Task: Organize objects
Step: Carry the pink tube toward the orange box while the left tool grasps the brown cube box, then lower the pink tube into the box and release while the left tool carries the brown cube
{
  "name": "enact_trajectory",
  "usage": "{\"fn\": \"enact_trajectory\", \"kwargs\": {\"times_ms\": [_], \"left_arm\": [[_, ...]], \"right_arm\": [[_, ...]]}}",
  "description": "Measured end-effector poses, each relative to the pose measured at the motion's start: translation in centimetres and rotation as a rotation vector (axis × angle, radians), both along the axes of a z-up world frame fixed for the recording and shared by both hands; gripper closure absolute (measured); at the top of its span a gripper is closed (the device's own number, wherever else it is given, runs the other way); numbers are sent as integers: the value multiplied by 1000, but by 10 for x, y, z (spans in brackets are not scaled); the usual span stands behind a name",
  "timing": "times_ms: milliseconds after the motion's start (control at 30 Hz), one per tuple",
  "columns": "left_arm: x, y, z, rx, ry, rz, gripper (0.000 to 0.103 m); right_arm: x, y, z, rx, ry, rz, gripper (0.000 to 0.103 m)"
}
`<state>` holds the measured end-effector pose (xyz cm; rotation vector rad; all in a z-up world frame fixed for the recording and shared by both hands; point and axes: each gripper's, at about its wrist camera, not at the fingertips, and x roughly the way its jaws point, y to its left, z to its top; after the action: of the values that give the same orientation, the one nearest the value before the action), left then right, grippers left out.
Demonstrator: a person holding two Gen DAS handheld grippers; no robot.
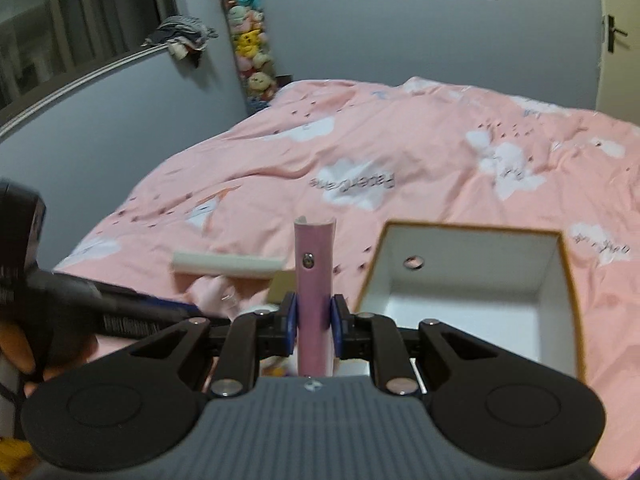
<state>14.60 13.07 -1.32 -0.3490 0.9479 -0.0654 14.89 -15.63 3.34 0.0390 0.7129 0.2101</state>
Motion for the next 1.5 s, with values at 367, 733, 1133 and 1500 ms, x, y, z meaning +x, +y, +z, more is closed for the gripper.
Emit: {"fn": "enact_trajectory", "kwargs": {"times_ms": [367, 733, 1133, 1500], "left_arm": [[95, 17, -73, -7, 257, 97, 38], [116, 6, -98, -42, 280, 92, 26], [123, -8, -108, -19, 268, 108, 19], [104, -15, -90, 9, 197, 53, 49]], "right_arm": [[33, -47, -34, -24, 80, -120, 85], [41, -71, -58, 46, 136, -143, 85], [34, -87, -70, 122, 203, -197, 85], [22, -86, -66, 129, 204, -213, 84]]}}
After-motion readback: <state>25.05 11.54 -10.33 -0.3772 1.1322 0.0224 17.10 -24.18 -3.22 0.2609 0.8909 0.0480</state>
